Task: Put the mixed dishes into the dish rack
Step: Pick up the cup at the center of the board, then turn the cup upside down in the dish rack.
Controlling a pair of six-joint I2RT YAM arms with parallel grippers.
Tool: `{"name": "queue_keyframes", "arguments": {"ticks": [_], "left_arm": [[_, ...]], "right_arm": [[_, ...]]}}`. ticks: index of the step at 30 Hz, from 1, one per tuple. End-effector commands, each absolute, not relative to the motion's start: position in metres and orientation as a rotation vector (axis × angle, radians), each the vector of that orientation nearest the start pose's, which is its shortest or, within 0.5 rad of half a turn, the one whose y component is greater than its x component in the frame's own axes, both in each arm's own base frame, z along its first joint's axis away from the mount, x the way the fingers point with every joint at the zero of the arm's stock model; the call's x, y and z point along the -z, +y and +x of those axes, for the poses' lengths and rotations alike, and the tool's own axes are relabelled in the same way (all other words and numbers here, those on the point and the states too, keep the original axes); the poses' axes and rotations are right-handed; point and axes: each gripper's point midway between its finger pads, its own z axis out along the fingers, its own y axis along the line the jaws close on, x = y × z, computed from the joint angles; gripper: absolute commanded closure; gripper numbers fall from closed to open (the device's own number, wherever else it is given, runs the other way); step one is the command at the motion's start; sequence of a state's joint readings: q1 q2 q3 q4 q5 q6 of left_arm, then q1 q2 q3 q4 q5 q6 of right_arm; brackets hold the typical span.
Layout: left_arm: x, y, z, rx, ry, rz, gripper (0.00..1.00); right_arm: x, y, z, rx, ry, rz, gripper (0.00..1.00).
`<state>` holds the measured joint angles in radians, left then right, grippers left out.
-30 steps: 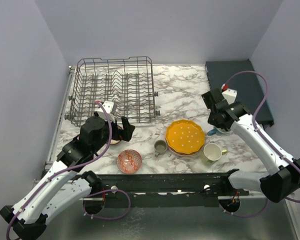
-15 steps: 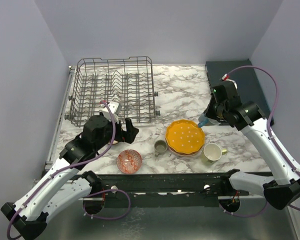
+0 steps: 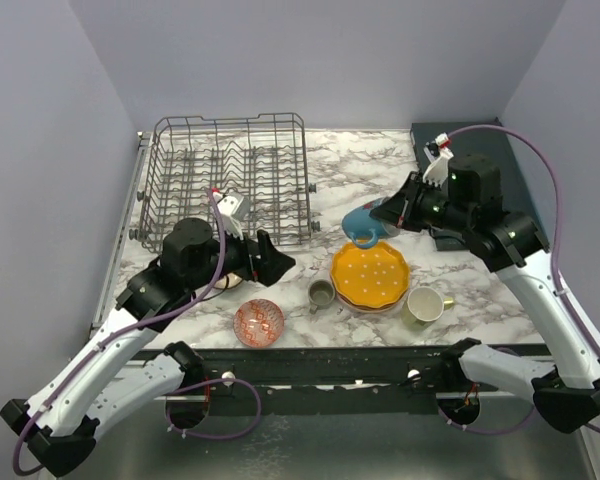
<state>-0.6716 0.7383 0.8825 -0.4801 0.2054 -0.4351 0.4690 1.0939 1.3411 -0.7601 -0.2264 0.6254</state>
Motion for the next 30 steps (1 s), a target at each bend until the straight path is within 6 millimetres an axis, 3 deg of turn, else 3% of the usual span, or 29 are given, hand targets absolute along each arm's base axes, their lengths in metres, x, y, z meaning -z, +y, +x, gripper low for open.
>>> {"name": "queue_keyframes", "arguments": {"ticks": [1, 9, 17, 23, 30], "left_arm": [[-0.318, -0.225, 0.171, 1.101, 1.907, 0.326, 0.01], [-0.343, -0.234, 0.169, 1.294, 1.934, 0.081, 0.01], [-0.38, -0.237, 0.16, 1.525, 1.834, -0.092, 0.01], [-0.401, -0.241, 0.15, 1.749, 1.733, -0.173, 0.01], [-0.412, -0.246, 0.143, 1.918, 1.669, -0.2, 0.01]], "right_arm": [[-0.374, 0.228, 0.224, -1.172, 1.964, -0.242, 0.99], [-0.407, 0.241, 0.191, -1.347, 1.718, -0.455, 0.99], [-0.436, 0.241, 0.165, -1.448, 1.44, -0.548, 1.0], [-0.446, 0.243, 0.153, -1.526, 1.329, -0.589, 0.99], [-0.465, 0.242, 0.134, -1.6, 1.207, -0.66, 0.99]]}}
